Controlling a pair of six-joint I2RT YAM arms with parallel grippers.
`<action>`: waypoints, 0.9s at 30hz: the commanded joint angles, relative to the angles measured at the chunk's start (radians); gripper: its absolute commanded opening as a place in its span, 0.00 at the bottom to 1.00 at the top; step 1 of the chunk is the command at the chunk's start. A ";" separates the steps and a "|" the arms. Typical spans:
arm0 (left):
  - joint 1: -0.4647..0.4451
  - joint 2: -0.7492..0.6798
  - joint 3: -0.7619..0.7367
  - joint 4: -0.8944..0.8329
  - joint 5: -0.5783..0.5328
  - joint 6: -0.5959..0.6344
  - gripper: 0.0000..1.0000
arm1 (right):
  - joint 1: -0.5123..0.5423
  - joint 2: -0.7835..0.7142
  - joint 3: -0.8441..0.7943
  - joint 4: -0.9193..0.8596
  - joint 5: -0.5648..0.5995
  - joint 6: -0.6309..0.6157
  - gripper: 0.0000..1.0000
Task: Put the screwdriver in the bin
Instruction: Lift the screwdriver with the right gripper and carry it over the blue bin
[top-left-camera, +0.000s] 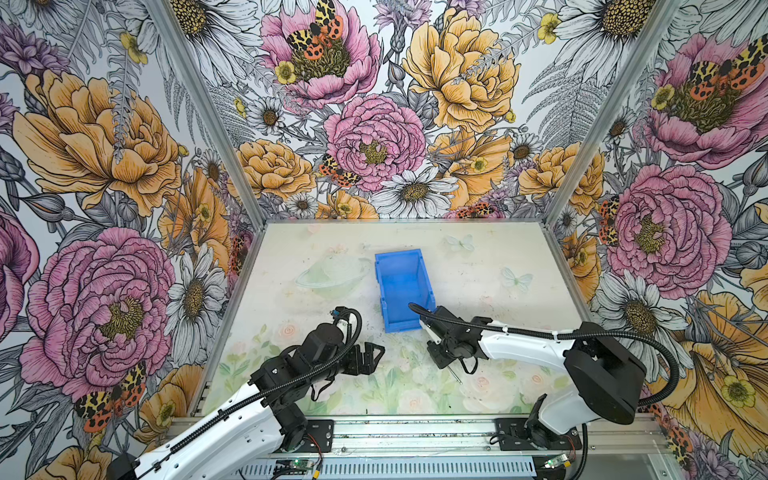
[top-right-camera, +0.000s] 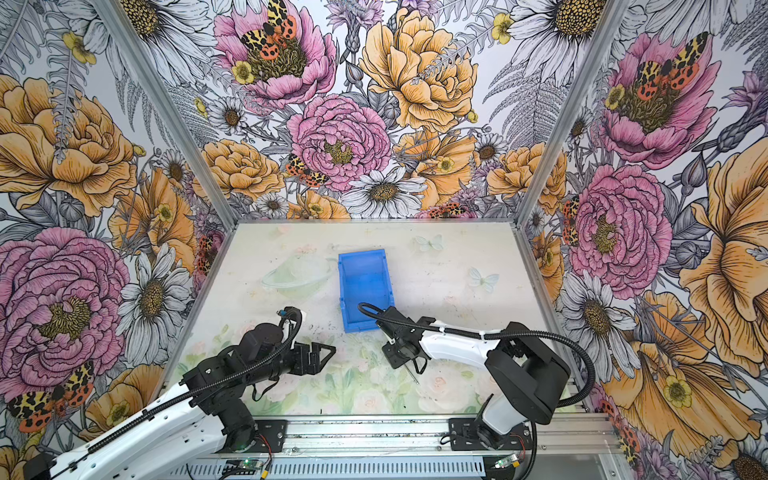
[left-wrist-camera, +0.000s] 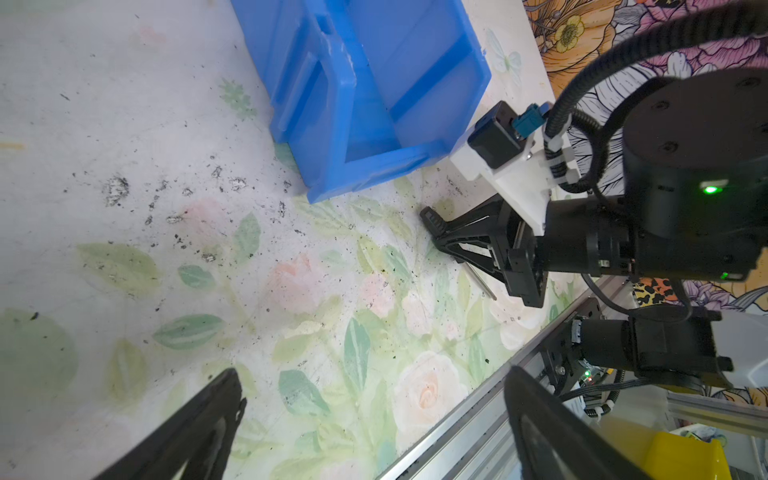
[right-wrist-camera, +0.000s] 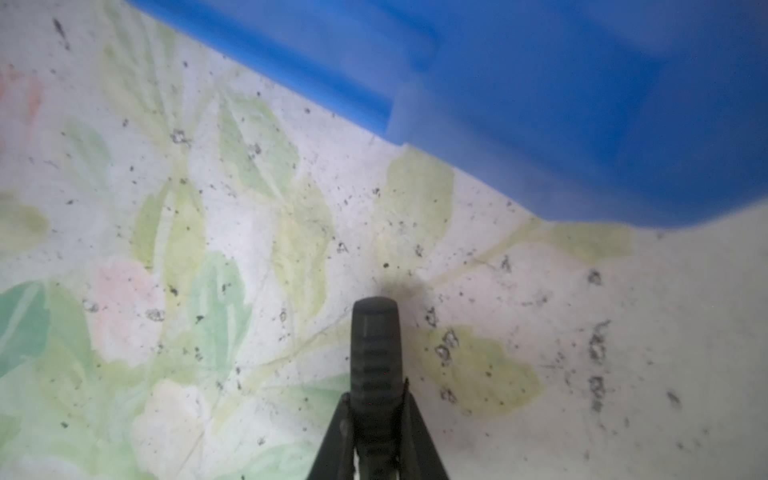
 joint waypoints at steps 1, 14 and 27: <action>-0.008 -0.015 0.047 0.023 -0.016 0.050 0.99 | 0.008 -0.088 0.039 0.012 0.045 0.026 0.10; -0.017 -0.016 0.144 0.037 -0.009 0.197 0.99 | 0.005 -0.134 0.243 0.008 0.100 0.025 0.06; -0.018 0.042 0.168 0.076 -0.062 0.244 0.99 | -0.047 0.055 0.487 0.008 0.122 0.058 0.04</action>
